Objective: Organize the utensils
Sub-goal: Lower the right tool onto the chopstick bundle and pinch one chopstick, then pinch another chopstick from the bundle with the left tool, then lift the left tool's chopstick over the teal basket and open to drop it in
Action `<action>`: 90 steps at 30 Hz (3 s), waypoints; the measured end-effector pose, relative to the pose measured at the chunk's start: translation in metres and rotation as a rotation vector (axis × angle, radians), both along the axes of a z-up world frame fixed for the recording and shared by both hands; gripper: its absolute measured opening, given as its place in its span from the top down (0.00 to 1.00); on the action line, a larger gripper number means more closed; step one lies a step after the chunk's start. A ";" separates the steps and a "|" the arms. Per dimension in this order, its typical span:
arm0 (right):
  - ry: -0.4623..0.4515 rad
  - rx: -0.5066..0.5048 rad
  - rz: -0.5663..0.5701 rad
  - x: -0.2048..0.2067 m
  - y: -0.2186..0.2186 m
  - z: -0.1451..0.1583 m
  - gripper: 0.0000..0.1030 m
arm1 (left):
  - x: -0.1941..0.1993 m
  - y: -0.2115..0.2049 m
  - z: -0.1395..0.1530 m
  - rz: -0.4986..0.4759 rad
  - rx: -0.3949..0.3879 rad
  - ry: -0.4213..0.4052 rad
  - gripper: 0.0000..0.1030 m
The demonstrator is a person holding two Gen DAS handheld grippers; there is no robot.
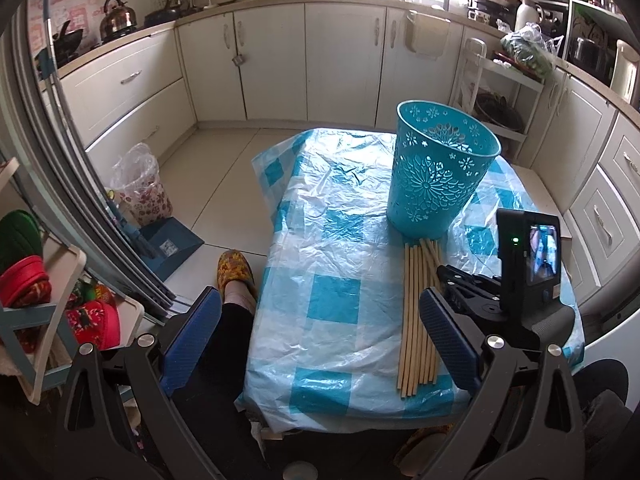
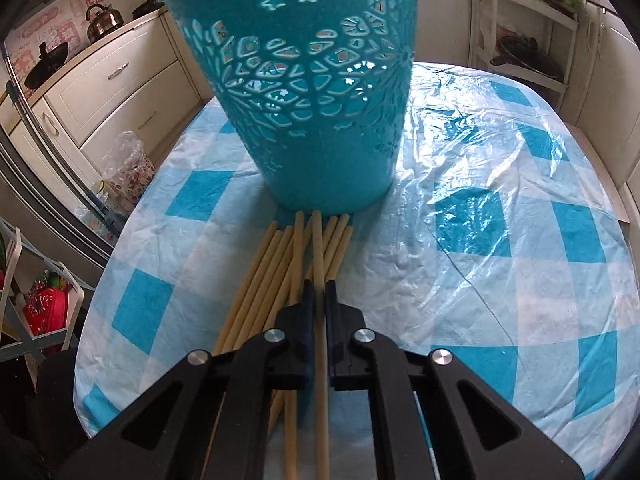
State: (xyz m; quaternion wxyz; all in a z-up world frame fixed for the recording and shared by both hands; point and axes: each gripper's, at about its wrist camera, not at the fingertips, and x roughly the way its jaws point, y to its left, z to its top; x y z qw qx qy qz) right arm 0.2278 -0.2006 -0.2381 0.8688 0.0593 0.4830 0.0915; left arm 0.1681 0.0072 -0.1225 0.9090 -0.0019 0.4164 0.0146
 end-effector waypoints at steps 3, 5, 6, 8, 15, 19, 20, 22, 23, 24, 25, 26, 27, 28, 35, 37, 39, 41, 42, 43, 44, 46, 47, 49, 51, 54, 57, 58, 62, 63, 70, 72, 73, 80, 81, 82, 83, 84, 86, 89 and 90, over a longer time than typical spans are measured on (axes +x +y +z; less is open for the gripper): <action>-0.005 0.016 -0.018 -0.002 -0.009 0.001 0.94 | 0.009 -0.007 -0.008 -0.014 0.013 0.010 0.07; -0.006 0.026 -0.034 -0.006 -0.018 0.004 0.94 | 0.016 -0.013 -0.014 -0.025 0.023 0.018 0.07; -0.005 0.029 -0.044 -0.007 -0.023 0.005 0.94 | 0.019 -0.016 -0.017 -0.030 0.026 0.022 0.08; 0.000 0.037 -0.068 -0.011 -0.034 0.007 0.94 | 0.030 -0.024 -0.028 -0.051 0.033 0.033 0.10; 0.020 0.046 -0.124 -0.024 -0.066 -0.001 0.94 | 0.083 -0.054 -0.077 -0.120 0.000 0.151 0.33; 0.023 0.054 -0.121 -0.023 -0.067 -0.003 0.94 | 0.104 -0.070 -0.099 -0.134 0.009 0.175 0.40; 0.022 0.054 -0.118 -0.023 -0.067 -0.003 0.94 | 0.108 -0.072 -0.104 -0.136 0.010 0.182 0.41; 0.020 0.049 -0.111 -0.024 -0.067 -0.003 0.94 | 0.116 -0.077 -0.113 -0.136 0.026 0.196 0.43; 0.020 0.049 -0.108 -0.023 -0.065 -0.003 0.94 | 0.119 -0.079 -0.117 -0.134 0.038 0.204 0.45; 0.019 0.050 -0.107 -0.023 -0.066 -0.004 0.94 | 0.123 -0.081 -0.121 -0.133 0.043 0.216 0.49; 0.018 0.050 -0.107 -0.023 -0.067 -0.004 0.94 | 0.125 -0.080 -0.124 -0.134 0.036 0.225 0.51; 0.018 0.051 -0.104 -0.023 -0.068 -0.004 0.94 | 0.128 -0.080 -0.127 -0.135 0.028 0.231 0.52; 0.018 0.053 -0.103 -0.021 -0.065 -0.005 0.94 | 0.129 -0.080 -0.127 -0.134 0.024 0.227 0.52; 0.016 0.054 -0.105 -0.020 -0.064 -0.006 0.94 | 0.130 -0.081 -0.128 -0.138 0.026 0.225 0.52; 0.011 0.063 -0.106 -0.017 -0.065 -0.006 0.94 | 0.135 -0.086 -0.123 -0.150 0.040 0.223 0.53; 0.009 0.061 -0.104 -0.017 -0.065 -0.006 0.94 | 0.136 -0.088 -0.127 -0.158 0.050 0.233 0.53; 0.007 0.062 -0.102 -0.017 -0.065 -0.006 0.94 | 0.136 -0.091 -0.128 -0.165 0.062 0.235 0.56; 0.005 0.061 -0.101 -0.017 -0.065 -0.006 0.94 | 0.135 -0.097 -0.130 -0.171 0.074 0.235 0.60; 0.004 0.062 -0.100 -0.017 -0.065 -0.006 0.94 | 0.134 -0.100 -0.130 -0.176 0.086 0.232 0.61; 0.003 0.062 -0.100 -0.017 -0.065 -0.006 0.94 | 0.134 -0.102 -0.129 -0.182 0.094 0.230 0.64; 0.001 0.062 -0.099 -0.017 -0.065 -0.006 0.94 | 0.133 -0.103 -0.129 -0.194 0.087 0.228 0.68; -0.003 0.061 -0.099 -0.017 -0.065 -0.007 0.94 | 0.133 -0.103 -0.128 -0.235 0.033 0.231 0.91; -0.006 0.061 -0.099 -0.017 -0.065 -0.007 0.94 | 0.133 -0.104 -0.128 -0.247 0.035 0.232 0.95; -0.007 0.069 -0.101 -0.016 -0.066 -0.007 0.94 | 0.131 -0.106 -0.126 -0.268 0.040 0.242 0.95; -0.004 0.081 -0.104 -0.017 -0.067 -0.007 0.94 | 0.127 -0.098 -0.119 -0.277 -0.038 0.267 0.96; -0.002 0.096 -0.107 -0.017 -0.069 -0.008 0.94 | 0.113 -0.074 -0.077 -0.294 -0.199 0.210 0.96; -0.002 0.105 -0.111 -0.017 -0.070 -0.008 0.94 | 0.095 -0.057 0.000 -0.338 -0.330 0.007 0.95; -0.002 0.107 -0.112 -0.016 -0.071 -0.008 0.94 | 0.092 -0.053 0.024 -0.348 -0.354 -0.066 0.95; 0.000 0.114 -0.115 -0.016 -0.072 -0.008 0.94 | 0.095 -0.051 0.102 -0.331 -0.413 -0.348 0.95; 0.000 0.118 -0.116 -0.017 -0.072 -0.008 0.94 | 0.101 -0.054 0.116 -0.304 -0.414 -0.420 0.95; -0.001 0.122 -0.119 -0.018 -0.073 -0.008 0.94 | 0.161 -0.076 0.118 -0.075 -0.340 -0.650 0.95; -0.001 0.122 -0.119 -0.018 -0.073 -0.008 0.94 | 0.178 -0.088 0.104 -0.045 -0.294 -0.645 0.95; -0.001 0.120 -0.118 -0.017 -0.072 -0.008 0.94 | 0.187 -0.095 0.093 -0.038 -0.270 -0.631 0.95; -0.003 0.112 -0.113 -0.014 -0.070 -0.008 0.94 | 0.210 -0.104 0.061 -0.030 -0.182 -0.628 0.95; -0.003 0.111 -0.112 -0.013 -0.069 -0.008 0.94 | 0.209 -0.103 0.061 -0.036 -0.159 -0.629 0.95; -0.002 0.112 -0.113 -0.013 -0.069 -0.008 0.94 | 0.209 -0.105 0.061 -0.049 -0.148 -0.624 0.95; -0.002 0.112 -0.114 -0.013 -0.069 -0.008 0.94 | 0.208 -0.104 0.058 -0.055 -0.140 -0.616 0.95; -0.002 0.111 -0.113 -0.013 -0.069 -0.008 0.94 | 0.210 -0.105 0.056 -0.060 -0.135 -0.601 0.95; -0.003 0.110 -0.112 -0.013 -0.070 -0.009 0.94 | 0.213 -0.106 0.049 -0.069 -0.138 -0.556 0.95; 0.000 0.111 -0.113 -0.013 -0.070 -0.009 0.94 | 0.210 -0.108 0.038 -0.080 -0.118 -0.511 0.95; 0.001 0.109 -0.112 -0.013 -0.070 -0.009 0.94 | 0.211 -0.112 0.033 -0.096 -0.097 -0.474 0.95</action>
